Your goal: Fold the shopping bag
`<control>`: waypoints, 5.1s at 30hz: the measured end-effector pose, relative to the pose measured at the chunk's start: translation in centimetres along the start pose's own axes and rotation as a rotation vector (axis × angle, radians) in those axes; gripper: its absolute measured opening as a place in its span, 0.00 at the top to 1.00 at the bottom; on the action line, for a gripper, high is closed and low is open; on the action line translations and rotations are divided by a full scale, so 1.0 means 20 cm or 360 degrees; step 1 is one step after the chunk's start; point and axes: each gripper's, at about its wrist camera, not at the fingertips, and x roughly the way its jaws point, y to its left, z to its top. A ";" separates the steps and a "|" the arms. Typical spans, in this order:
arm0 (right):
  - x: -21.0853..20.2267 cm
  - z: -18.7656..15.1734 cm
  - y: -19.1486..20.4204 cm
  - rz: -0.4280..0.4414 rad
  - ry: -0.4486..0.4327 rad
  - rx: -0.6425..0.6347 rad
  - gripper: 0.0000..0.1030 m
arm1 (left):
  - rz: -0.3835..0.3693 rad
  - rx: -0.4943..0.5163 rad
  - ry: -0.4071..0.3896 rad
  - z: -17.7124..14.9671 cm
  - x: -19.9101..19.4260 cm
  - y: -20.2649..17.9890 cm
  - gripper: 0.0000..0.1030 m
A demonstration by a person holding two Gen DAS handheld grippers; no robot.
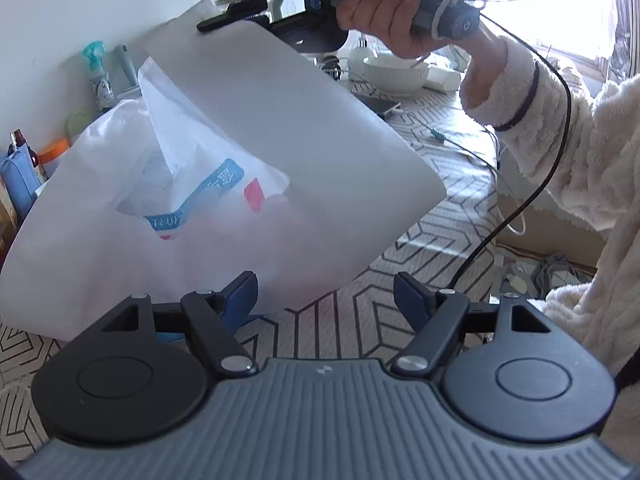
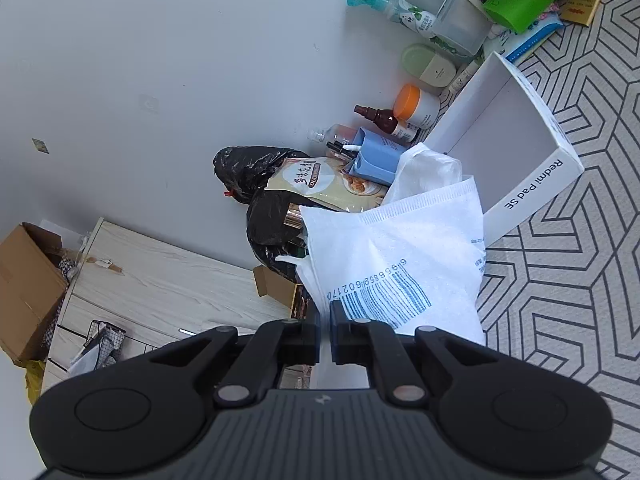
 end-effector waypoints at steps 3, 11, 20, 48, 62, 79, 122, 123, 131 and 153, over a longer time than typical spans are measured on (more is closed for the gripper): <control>0.05 0.02 0.02 0.0012 0.0020 0.0026 0.93 | 0.0059 -0.0095 -0.0072 0.04 0.04 -0.01 0.16; 0.20 0.13 0.04 0.0031 0.0015 0.0153 0.93 | 0.0070 -0.0331 -0.0220 0.07 0.08 0.08 0.28; 0.39 0.29 -0.02 0.0000 -0.0079 0.0339 0.93 | -0.0023 -0.1020 -0.0329 -0.04 -0.04 0.53 0.44; 0.91 0.41 -0.21 -0.0257 -0.0076 0.0535 0.94 | 0.0434 -0.0830 -0.0391 0.26 -0.36 0.45 0.11; 0.77 0.44 -0.19 -0.0244 -0.0037 0.0440 0.91 | 0.0617 -0.1378 -0.0408 0.11 -0.25 0.80 0.30; 0.57 0.42 -0.09 -0.0771 0.0043 -0.0391 0.38 | 0.0782 -0.1515 -0.0122 -0.08 -0.07 0.99 0.36; -0.12 -0.80 0.19 -0.1010 -0.0410 -0.1254 0.61 | 0.0978 -0.1149 0.0223 -0.03 -0.20 0.67 0.26; -0.07 -0.82 0.22 -0.0947 -0.0365 -0.1312 0.61 | 0.0996 -0.1153 0.0198 -0.02 -0.22 0.65 0.26; 0.37 -0.90 0.26 -0.0823 -0.0051 -0.1443 0.62 | 0.1153 -0.1025 0.0207 -0.01 -0.21 0.57 0.12; 0.63 -1.20 0.35 -0.0838 0.0336 -0.2073 0.45 | 0.1044 -0.1247 0.0257 -0.21 -0.19 0.71 0.08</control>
